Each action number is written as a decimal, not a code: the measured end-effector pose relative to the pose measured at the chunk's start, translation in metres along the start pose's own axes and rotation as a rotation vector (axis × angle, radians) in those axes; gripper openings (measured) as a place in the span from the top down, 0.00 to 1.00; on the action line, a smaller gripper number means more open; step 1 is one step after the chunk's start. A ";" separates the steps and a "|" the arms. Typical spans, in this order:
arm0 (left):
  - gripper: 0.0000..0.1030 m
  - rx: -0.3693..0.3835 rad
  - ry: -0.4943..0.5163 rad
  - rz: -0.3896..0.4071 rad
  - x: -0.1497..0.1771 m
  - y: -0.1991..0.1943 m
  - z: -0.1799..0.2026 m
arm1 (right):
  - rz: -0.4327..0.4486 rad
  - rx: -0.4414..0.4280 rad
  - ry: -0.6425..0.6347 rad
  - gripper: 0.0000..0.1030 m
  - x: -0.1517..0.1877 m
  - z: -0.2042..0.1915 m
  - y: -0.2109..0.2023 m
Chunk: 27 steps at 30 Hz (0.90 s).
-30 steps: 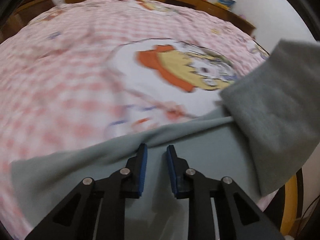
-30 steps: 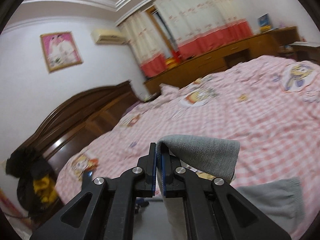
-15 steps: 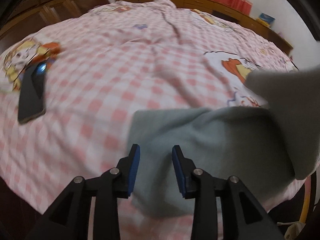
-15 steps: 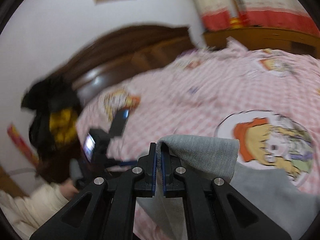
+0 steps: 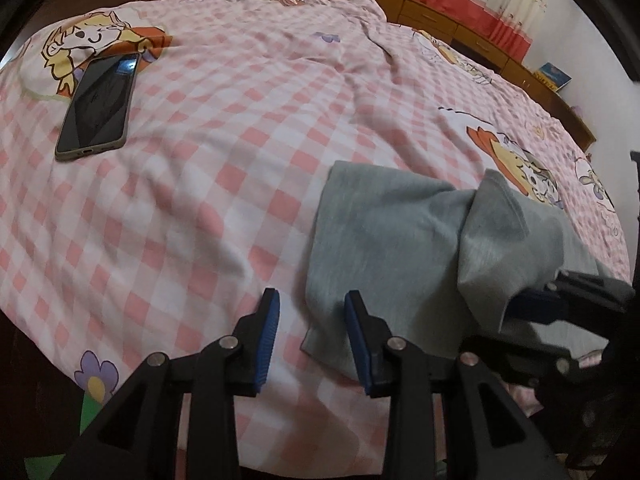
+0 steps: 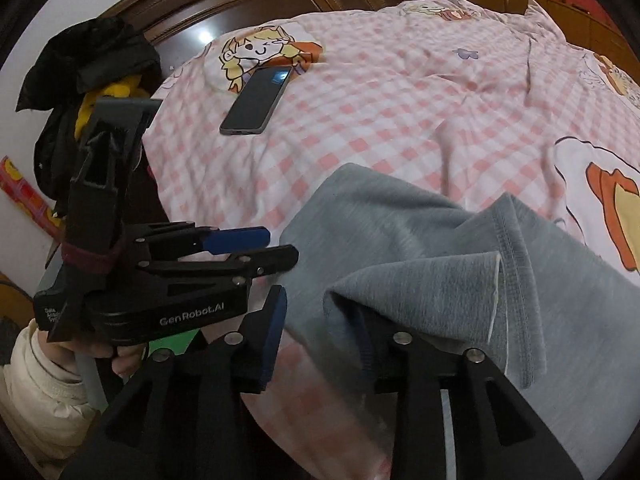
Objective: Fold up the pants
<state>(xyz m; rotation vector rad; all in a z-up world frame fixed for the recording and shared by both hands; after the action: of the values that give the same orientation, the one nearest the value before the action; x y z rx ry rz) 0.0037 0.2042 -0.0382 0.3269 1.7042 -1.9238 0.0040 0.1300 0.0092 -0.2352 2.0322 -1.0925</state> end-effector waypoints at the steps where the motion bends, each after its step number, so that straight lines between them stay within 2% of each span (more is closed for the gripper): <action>1: 0.66 0.000 0.002 0.004 0.000 -0.001 0.001 | 0.004 -0.009 0.008 0.64 -0.001 -0.002 -0.003; 3: 0.66 0.007 0.009 0.014 0.000 -0.006 0.005 | 0.017 -0.054 0.036 0.54 0.002 -0.003 -0.014; 5: 0.66 0.021 0.014 0.023 -0.002 -0.010 0.011 | 0.023 -0.089 0.060 0.50 0.005 -0.005 -0.021; 9: 0.66 0.058 0.055 0.045 -0.003 -0.024 0.033 | 0.016 -0.100 0.089 0.50 0.023 0.000 -0.041; 12: 0.59 0.083 0.109 0.066 -0.003 -0.035 0.055 | 0.021 -0.070 0.107 0.50 0.037 0.010 -0.055; 14: 0.57 0.095 0.141 0.076 -0.002 -0.040 0.066 | 0.034 -0.037 0.139 0.50 0.047 0.024 -0.068; 17: 0.55 0.123 0.200 0.082 0.002 -0.047 0.091 | 0.062 0.062 0.201 0.50 0.062 0.054 -0.086; 20: 0.47 0.153 0.267 0.079 0.009 -0.050 0.117 | 0.077 0.141 0.276 0.50 0.075 0.083 -0.098; 23: 0.36 0.167 0.339 0.053 0.020 -0.044 0.139 | 0.086 0.230 0.347 0.50 0.091 0.111 -0.109; 27: 0.34 0.152 0.388 0.005 0.032 -0.022 0.159 | 0.104 0.273 0.428 0.50 0.105 0.133 -0.115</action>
<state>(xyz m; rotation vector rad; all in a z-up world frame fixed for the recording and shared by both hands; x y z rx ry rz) -0.0075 0.0437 -0.0099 0.8057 1.7870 -2.0916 0.0080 -0.0746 -0.0020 0.2628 2.1968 -1.4289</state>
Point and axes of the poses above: each gripper's, at about its wrist camera, not at the fingertips, and y roughly the way its jaws point, z to its right, x to its underside, the point moved 8 cm from there along y, roughly the way its jaws point, and after that the axes turned 1 degree about -z, right-handed, at the moved point
